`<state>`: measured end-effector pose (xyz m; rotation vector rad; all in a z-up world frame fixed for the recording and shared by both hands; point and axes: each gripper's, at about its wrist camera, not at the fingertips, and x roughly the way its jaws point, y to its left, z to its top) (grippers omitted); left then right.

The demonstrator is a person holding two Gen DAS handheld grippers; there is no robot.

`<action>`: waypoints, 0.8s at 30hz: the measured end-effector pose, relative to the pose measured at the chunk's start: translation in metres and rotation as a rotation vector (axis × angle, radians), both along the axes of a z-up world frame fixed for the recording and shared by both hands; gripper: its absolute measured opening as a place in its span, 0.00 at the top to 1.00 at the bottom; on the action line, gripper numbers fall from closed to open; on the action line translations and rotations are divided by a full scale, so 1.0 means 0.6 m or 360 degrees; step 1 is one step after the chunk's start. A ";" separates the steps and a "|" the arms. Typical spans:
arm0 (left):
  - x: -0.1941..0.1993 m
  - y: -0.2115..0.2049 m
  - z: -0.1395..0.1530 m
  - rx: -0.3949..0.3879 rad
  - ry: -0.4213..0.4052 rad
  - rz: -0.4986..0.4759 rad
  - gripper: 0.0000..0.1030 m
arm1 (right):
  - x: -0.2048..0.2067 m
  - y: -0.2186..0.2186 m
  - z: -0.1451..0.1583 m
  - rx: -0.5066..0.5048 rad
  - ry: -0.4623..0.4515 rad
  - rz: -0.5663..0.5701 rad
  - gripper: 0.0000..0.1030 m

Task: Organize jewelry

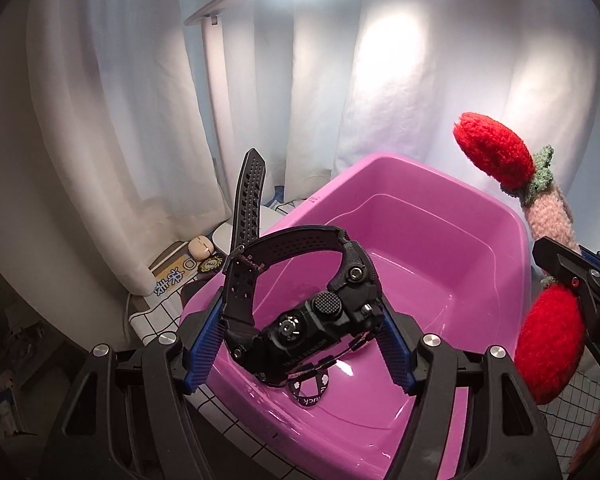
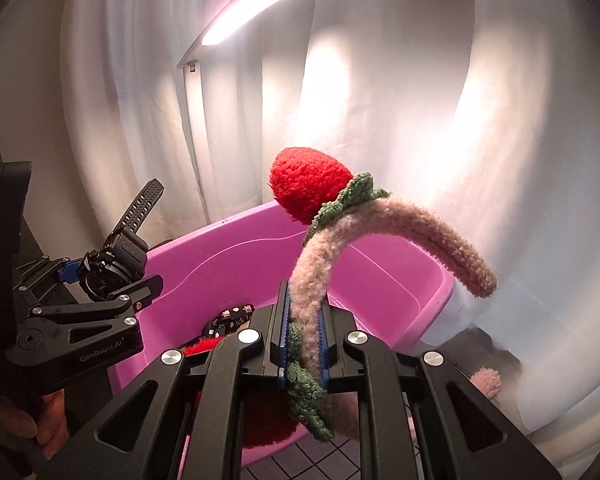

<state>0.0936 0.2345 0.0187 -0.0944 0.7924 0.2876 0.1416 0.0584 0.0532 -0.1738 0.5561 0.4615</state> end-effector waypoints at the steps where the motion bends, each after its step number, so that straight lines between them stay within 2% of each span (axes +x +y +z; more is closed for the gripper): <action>1: 0.005 0.004 -0.005 -0.0003 0.0012 0.0003 0.35 | 0.006 0.008 -0.005 -0.0012 0.0008 0.0011 0.89; 15: 0.051 0.033 -0.068 0.0020 0.0148 -0.0013 0.35 | 0.099 0.082 -0.064 -0.0132 0.0196 -0.0027 0.89; 20: 0.061 0.031 -0.084 0.0026 0.0192 -0.0041 0.35 | 0.109 0.096 -0.076 -0.0188 0.0204 -0.0053 0.88; 22: 0.062 0.030 -0.083 0.0022 0.0187 -0.0046 0.34 | 0.115 0.101 -0.080 -0.0209 0.0232 -0.0056 0.78; 24: 0.062 0.029 -0.082 0.0025 0.0191 -0.0046 0.33 | 0.117 0.104 -0.080 -0.0218 0.0234 -0.0084 0.42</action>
